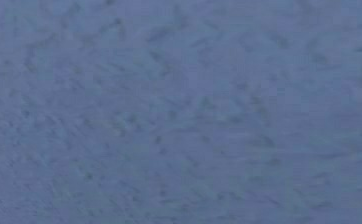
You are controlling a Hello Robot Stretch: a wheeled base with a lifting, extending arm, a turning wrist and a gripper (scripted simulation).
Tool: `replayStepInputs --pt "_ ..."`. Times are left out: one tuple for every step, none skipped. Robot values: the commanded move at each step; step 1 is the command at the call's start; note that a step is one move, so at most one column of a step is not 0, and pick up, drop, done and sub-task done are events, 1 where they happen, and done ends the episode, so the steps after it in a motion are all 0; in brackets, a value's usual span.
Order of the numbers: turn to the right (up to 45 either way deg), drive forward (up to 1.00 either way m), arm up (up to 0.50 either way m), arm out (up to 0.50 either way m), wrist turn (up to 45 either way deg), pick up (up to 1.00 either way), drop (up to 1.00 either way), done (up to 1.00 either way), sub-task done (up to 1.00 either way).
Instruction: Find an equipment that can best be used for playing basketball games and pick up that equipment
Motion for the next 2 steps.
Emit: replayStepInputs --pt "0.0 0.00 0.00 0.00 27.0 0.00 0.00 0.00 0.00" --pt "0.0 0.00 -0.30 0.00 0.0 0.00 0.00 0.00 0.00"
